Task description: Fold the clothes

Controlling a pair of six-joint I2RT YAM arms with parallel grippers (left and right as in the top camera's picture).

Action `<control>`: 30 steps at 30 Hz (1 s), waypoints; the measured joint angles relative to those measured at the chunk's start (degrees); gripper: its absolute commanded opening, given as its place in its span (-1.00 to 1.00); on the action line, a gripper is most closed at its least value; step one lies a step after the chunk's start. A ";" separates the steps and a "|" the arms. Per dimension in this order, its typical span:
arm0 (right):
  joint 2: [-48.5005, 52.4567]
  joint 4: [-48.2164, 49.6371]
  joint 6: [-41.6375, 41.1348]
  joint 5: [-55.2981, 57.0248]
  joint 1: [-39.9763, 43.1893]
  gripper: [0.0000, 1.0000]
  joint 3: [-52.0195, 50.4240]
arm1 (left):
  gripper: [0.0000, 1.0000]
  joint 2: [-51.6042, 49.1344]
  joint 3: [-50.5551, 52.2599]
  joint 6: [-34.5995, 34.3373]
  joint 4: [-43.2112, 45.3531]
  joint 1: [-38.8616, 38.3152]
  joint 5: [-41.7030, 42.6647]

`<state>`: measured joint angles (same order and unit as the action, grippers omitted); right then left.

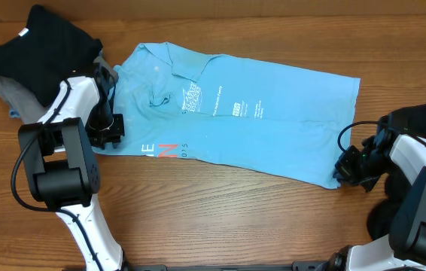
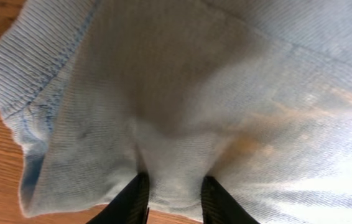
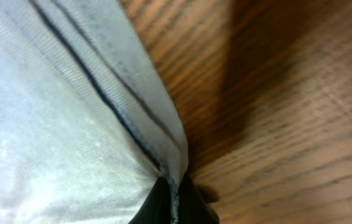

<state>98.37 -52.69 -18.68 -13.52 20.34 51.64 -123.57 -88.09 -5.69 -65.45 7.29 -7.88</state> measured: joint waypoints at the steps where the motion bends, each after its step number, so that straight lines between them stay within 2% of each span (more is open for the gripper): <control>1: 0.00 -0.35 -0.76 0.57 0.00 -0.92 0.07 | -0.39 0.07 0.11 0.00 0.15 0.00 0.09; 5: 0.00 -3.13 -4.22 5.18 0.09 -0.89 0.98 | -0.41 0.15 0.24 0.00 0.33 0.37 0.85; 6: 0.07 -4.20 -5.16 6.97 0.20 -0.77 1.31 | -0.42 0.17 0.26 0.00 0.35 0.37 0.92; 8: 0.31 -6.38 -6.29 9.86 0.46 -0.39 2.10 | -0.42 0.20 0.26 0.00 0.35 0.37 0.96; 9: 0.46 -7.30 -6.84 11.19 0.57 -0.32 2.73 | -0.41 0.20 0.26 0.00 0.35 0.37 1.03; 14: 0.66 -10.21 -7.04 13.84 1.01 -0.21 7.21 | -0.29 0.20 0.26 -0.02 0.24 0.48 0.90; 17: 0.66 -9.75 -3.76 10.67 1.01 -0.04 10.10 | -0.20 0.02 -0.48 -0.17 -1.25 0.98 1.55; 23: 0.66 -5.92 0.66 4.50 1.01 -0.07 11.45 | -0.01 -1.22 -6.82 0.09 -7.82 1.22 4.70; 26: 0.66 -3.15 1.33 3.61 1.01 -0.08 11.15 | 0.11 -1.22 -10.34 0.90 -7.32 1.22 7.63; 28: 0.66 -0.55 1.40 3.39 1.01 -0.20 9.97 | 0.14 -1.22 -10.84 1.46 -5.55 1.20 9.31; 30: 0.66 1.66 1.18 2.95 1.01 -0.22 7.96 | 0.17 -1.22 -10.82 1.88 -4.00 1.16 10.49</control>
<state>99.02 -51.03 -17.50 -10.57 21.34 59.59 -124.79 -98.91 -3.81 -69.45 8.45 2.61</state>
